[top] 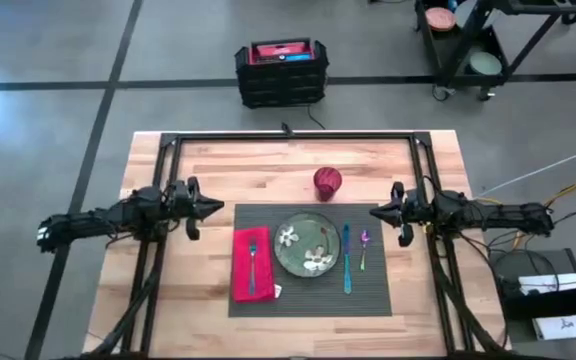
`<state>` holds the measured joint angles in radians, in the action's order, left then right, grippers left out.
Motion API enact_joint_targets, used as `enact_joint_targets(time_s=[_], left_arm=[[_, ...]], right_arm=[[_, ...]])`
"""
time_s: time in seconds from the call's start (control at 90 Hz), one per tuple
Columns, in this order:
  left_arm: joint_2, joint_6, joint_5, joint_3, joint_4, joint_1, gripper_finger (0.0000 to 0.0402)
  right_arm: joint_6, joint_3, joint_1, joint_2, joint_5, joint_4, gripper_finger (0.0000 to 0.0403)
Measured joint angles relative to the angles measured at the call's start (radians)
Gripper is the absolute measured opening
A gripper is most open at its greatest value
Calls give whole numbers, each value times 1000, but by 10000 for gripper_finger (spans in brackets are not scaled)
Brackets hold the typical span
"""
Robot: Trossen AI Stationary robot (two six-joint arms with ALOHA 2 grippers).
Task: Set table place
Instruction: Return to Home Position
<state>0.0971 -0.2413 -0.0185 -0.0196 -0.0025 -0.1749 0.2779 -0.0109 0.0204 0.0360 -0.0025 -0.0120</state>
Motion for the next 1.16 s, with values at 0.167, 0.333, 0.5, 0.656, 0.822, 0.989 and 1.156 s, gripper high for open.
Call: enact_joint_targets(time_s=[0.167, 0.333, 0.5, 0.656, 0.822, 0.989, 1.156], left_arm=[[26, 0, 0, 0, 0, 0, 2], [52, 0, 0, 0, 1, 0, 7], [78, 0, 0, 0, 1, 0, 8], [100, 0, 0, 0, 1, 0, 9], [120, 0, 0, 0, 1, 0, 9], [136, 0, 0, 0, 1, 0, 9], [150, 0, 0, 0, 1, 0, 9]], right_arm=[[0, 0, 0, 0, 0, 0, 0], [1, 0, 0, 0, 0, 0, 0], [1, 0, 0, 0, 0, 0, 0], [1, 0, 0, 0, 0, -1, 0], [1, 0, 0, 0, 0, -1, 0], [1, 0, 0, 0, 0, -1, 0], [1, 0, 0, 0, 0, -1, 0]])
